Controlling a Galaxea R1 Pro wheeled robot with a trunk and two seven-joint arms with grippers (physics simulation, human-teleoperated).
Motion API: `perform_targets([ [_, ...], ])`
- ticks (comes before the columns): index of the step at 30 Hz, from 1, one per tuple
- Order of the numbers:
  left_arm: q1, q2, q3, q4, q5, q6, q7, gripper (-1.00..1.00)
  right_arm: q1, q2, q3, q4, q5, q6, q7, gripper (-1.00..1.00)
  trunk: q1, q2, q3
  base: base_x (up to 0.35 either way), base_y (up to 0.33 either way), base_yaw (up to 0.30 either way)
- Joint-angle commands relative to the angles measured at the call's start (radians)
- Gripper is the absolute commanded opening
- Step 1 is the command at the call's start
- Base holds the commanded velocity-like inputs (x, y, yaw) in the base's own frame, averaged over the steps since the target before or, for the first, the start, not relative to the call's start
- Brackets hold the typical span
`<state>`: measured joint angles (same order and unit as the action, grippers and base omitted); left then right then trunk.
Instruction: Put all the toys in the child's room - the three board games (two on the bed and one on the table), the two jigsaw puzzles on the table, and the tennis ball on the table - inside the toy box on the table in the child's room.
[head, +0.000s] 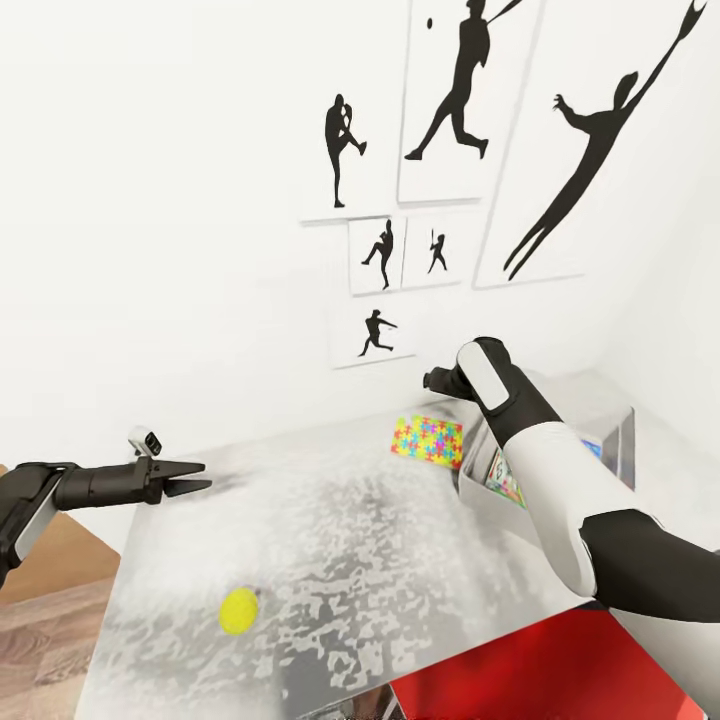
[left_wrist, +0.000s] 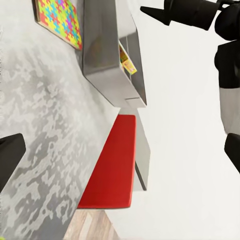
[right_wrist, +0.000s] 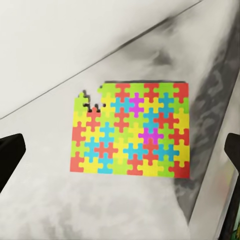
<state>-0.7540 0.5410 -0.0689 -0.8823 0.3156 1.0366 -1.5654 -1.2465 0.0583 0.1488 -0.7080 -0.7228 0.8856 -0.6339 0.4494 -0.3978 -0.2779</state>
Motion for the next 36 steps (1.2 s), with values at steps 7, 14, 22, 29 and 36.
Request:
perform_targets([
  [7, -0.002, 0.013, 0.027, -0.006, 0.002, 0.011, -0.005, 1.00, -0.002, 0.000, 0.003, -0.001, -0.010, 0.001, -0.010, 1.00, 0.001, -0.002, -0.013, 0.000, 0.000, 0.000],
  [14, -0.002, 0.025, 0.034, -0.010, 0.021, 0.011, -0.005, 1.00, -0.004, -0.001, 0.003, 0.000, -0.009, 0.000, -0.010, 1.00, 0.001, -0.002, -0.025, 0.000, 0.000, 0.000],
  [22, -0.002, 0.026, 0.034, -0.010, 0.026, 0.011, -0.005, 1.00, -0.013, 0.000, 0.003, 0.003, -0.009, 0.000, -0.010, 1.00, 0.001, -0.002, -0.038, 0.000, 0.000, 0.000],
  [29, -0.002, 0.028, 0.034, -0.010, 0.026, 0.011, -0.005, 1.00, -0.013, 0.000, 0.003, 0.004, -0.008, 0.000, -0.010, 1.00, 0.001, -0.002, -0.049, 0.000, 0.000, 0.000],
  [36, -0.002, 0.035, 0.034, -0.010, 0.026, 0.011, -0.005, 1.00, -0.013, -0.001, 0.003, 0.004, -0.008, 0.000, -0.010, 1.00, 0.001, -0.002, -0.061, 0.000, 0.000, 0.000],
])
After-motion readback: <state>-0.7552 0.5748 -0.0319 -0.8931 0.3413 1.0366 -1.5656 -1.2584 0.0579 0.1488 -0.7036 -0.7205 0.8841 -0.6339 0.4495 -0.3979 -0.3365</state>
